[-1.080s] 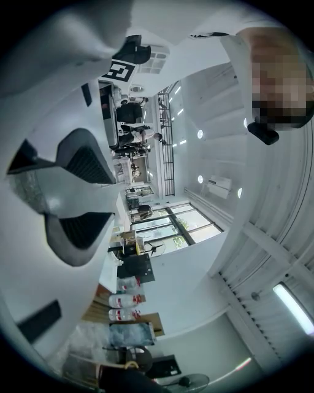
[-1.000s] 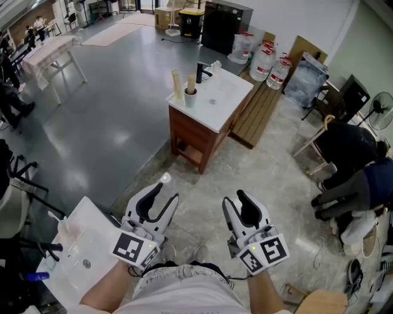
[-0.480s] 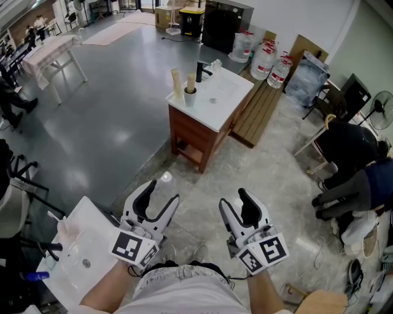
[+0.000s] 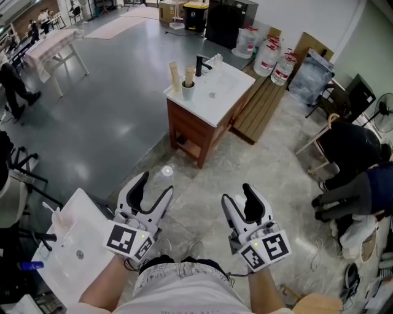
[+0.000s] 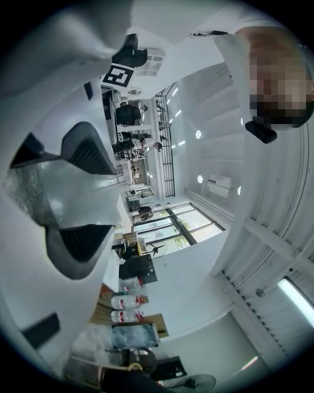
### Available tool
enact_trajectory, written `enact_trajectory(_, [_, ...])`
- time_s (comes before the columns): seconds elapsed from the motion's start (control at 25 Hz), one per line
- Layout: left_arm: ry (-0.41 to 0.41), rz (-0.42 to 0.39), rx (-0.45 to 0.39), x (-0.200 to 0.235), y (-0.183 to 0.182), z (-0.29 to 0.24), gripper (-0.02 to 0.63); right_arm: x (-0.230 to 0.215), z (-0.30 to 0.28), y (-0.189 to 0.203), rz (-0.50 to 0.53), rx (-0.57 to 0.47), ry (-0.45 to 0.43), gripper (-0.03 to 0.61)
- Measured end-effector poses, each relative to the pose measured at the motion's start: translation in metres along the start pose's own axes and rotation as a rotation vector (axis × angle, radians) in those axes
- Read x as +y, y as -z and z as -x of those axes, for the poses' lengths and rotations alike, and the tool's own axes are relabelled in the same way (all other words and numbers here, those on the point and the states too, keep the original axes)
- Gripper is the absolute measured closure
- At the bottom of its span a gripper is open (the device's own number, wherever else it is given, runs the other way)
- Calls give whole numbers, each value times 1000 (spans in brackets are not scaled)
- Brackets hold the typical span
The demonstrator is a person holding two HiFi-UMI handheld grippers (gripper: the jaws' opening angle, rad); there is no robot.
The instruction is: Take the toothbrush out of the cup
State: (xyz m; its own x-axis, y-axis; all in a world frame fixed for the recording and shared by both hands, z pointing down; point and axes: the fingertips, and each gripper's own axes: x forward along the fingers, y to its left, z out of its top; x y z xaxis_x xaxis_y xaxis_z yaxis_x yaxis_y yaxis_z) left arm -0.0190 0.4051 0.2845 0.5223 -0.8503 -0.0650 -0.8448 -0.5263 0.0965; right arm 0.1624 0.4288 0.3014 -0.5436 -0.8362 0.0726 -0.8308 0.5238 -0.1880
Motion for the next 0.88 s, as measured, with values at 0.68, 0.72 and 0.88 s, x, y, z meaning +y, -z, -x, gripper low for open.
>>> enact_trajectory(0.68, [-76, -62, -22, -25, -4, -49, 328, -86, 21, -16, -14, -43, -15, 327])
enact_trajectory(0.72, [-75, -63, -23, -25, -5, -52, 328, -89, 20, -17, -13, -45, -13, 327])
enact_trajectory(0.88, [-63, -73, -26, -26, -8, -67, 328, -104, 21, -21, -20, -55, 8, 327])
